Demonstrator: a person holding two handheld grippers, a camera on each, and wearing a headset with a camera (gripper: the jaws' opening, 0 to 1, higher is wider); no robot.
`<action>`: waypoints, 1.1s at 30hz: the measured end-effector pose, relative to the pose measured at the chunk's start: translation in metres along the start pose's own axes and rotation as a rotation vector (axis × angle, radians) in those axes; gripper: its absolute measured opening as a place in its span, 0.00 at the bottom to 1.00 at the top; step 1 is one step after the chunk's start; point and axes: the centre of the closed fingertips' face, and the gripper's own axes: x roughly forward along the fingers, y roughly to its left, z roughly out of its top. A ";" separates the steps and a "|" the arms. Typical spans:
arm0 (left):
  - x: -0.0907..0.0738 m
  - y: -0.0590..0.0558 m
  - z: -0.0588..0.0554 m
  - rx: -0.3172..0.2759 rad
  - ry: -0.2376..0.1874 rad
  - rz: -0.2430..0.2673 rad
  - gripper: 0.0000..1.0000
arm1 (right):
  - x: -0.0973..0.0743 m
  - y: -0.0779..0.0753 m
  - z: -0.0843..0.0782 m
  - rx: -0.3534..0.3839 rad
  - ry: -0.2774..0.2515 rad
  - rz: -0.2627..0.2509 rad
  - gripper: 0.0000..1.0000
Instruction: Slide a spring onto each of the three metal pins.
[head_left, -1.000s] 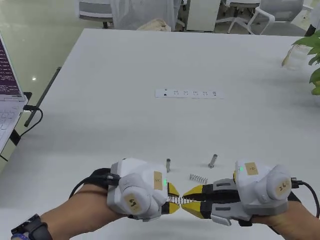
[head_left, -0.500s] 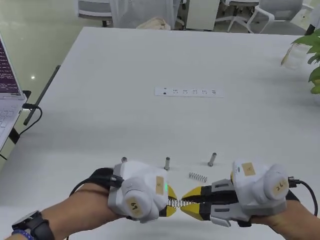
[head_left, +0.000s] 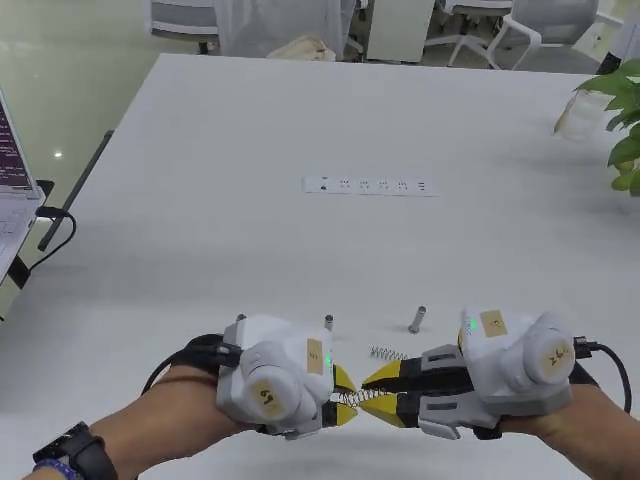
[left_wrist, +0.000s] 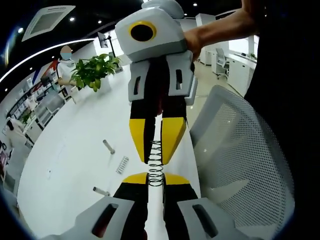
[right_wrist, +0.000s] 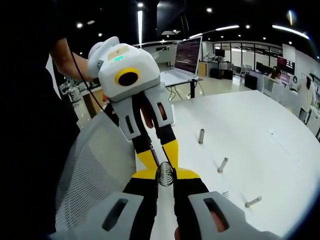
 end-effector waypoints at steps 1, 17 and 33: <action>0.000 0.001 0.003 -0.018 -0.016 0.003 0.02 | -0.002 -0.002 0.002 -0.007 0.001 -0.002 0.08; 0.000 0.018 0.032 -0.184 -0.197 0.028 0.02 | -0.016 -0.012 0.034 -0.123 0.060 0.037 0.08; -0.005 0.025 0.043 -0.198 -0.242 0.037 0.02 | -0.030 -0.019 0.035 -0.208 0.166 0.075 0.15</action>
